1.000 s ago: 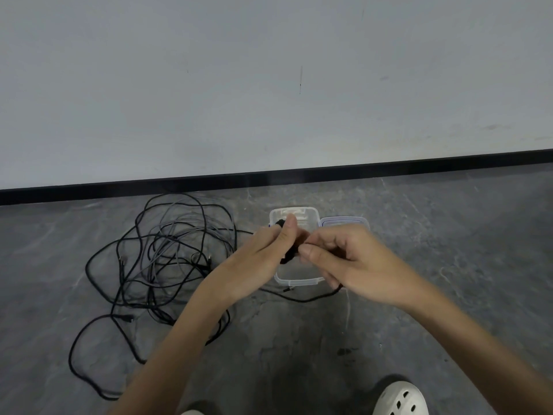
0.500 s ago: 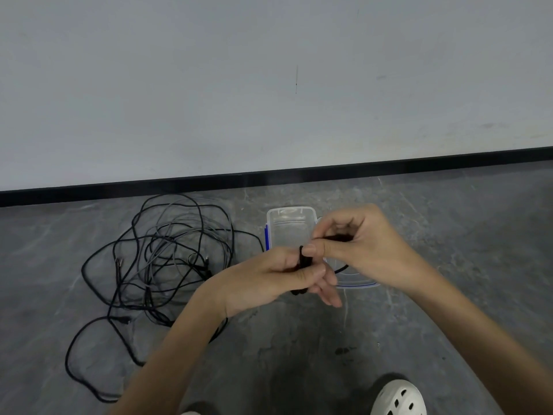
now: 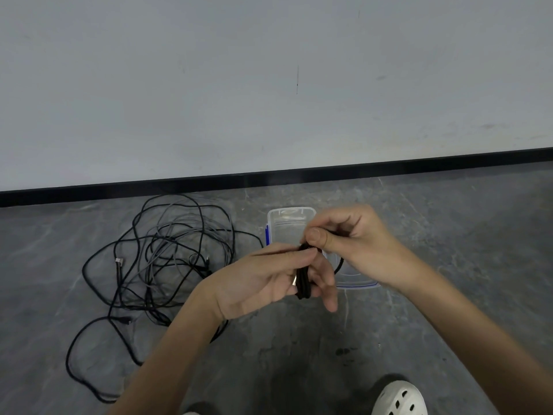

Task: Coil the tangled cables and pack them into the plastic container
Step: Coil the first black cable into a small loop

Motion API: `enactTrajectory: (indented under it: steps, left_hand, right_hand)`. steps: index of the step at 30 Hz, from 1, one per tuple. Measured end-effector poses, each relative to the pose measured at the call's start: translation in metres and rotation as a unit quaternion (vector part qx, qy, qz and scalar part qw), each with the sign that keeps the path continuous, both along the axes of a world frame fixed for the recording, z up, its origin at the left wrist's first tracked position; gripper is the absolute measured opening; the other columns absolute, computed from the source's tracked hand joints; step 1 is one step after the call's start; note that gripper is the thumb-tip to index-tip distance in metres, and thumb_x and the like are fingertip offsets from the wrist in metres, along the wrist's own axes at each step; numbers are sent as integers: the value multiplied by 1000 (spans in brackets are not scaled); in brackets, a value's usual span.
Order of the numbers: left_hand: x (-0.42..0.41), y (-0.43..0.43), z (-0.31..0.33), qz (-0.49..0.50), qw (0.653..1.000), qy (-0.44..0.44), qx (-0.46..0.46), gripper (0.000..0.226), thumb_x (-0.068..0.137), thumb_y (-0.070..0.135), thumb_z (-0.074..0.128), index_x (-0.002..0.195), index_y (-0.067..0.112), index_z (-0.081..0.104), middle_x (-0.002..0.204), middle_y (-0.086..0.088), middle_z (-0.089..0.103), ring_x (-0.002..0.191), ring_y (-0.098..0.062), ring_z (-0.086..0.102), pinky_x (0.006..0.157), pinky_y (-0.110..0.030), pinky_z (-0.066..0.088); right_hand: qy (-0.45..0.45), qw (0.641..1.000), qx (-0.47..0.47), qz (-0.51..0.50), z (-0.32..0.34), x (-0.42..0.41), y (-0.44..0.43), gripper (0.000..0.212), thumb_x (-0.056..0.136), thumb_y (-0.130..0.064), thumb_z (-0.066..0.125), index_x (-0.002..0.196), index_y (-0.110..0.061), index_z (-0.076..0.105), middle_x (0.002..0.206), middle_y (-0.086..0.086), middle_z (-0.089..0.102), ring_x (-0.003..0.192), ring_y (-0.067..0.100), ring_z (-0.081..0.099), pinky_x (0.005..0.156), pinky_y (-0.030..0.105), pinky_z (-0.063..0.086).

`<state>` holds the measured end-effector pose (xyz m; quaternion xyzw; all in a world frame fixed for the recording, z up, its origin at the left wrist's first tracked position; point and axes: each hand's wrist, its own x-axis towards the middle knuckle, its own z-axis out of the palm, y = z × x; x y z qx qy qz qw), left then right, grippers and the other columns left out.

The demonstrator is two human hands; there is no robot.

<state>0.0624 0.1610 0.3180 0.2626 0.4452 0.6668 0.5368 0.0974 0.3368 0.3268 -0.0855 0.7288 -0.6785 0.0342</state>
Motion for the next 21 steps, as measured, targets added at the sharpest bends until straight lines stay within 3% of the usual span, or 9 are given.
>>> enactTrajectory:
  steps: [3,5,7,9,10,12,14,17,21]
  left_hand:
    - [-2,-3,-1,-8,999,-29,29,30,98,36,47,91,13,67,84,-6,70,85,-20,66,83,-27,48]
    - [-3,-4,-1,-8,998,-41,48,29,98,36,48,91,13,65,83,-4,70,84,-20,66,83,-28,47]
    - [-4,-3,-1,-1,996,-50,67,29,97,36,50,90,13,64,83,-4,70,83,-20,66,84,-29,47]
    - [-6,-5,0,12,992,-75,99,28,98,33,50,89,11,63,82,-5,69,83,-21,65,84,-30,48]
    - [-7,-6,0,21,988,-94,118,28,98,31,49,88,9,63,82,-7,69,83,-22,65,84,-30,49]
    - [-8,-8,0,50,982,-113,140,27,99,29,49,88,8,63,82,-8,67,84,-23,64,84,-30,49]
    - [-8,-8,0,79,979,-120,147,27,97,29,52,89,8,64,82,-8,67,85,-23,64,87,-31,49]
    - [-9,-7,-2,123,977,-108,135,26,92,34,60,89,10,67,82,-8,67,83,-23,62,82,-36,47]
    - [-13,-8,-3,182,975,-79,103,31,85,40,69,94,10,68,89,-16,66,76,-32,58,60,-38,47]
  right_hand:
    - [-6,1000,-1,2,-2,1,-3,18,86,-21,58,87,-8,71,75,17,67,70,19,60,66,23,48]
    - [-25,1000,-6,8,-2,2,-4,19,87,-24,56,91,-15,71,75,0,71,75,13,64,71,24,51]
    - [-36,999,-12,1,-3,2,-4,20,88,-26,55,95,-16,71,80,-2,73,81,15,67,77,28,53]
    - [-34,999,-9,-13,-6,1,-3,27,88,-24,54,100,-6,70,88,22,69,82,33,63,78,42,51]
    - [-33,999,-11,-15,-6,1,-4,32,88,-24,54,102,1,68,91,34,62,81,35,60,77,47,49]
    - [-42,999,-20,-19,-9,1,-6,37,88,-22,52,103,10,64,90,43,54,79,33,56,76,52,48]
    - [-58,998,-23,-27,-12,1,-11,29,92,-18,51,103,4,66,89,39,60,79,32,59,77,49,52]
    - [-79,996,-7,-31,-16,3,-23,22,99,-4,45,102,-12,65,76,10,67,71,19,61,71,31,55]
    - [-98,995,29,-4,-20,6,-36,37,100,5,36,110,-27,52,78,10,63,70,14,64,79,43,55]
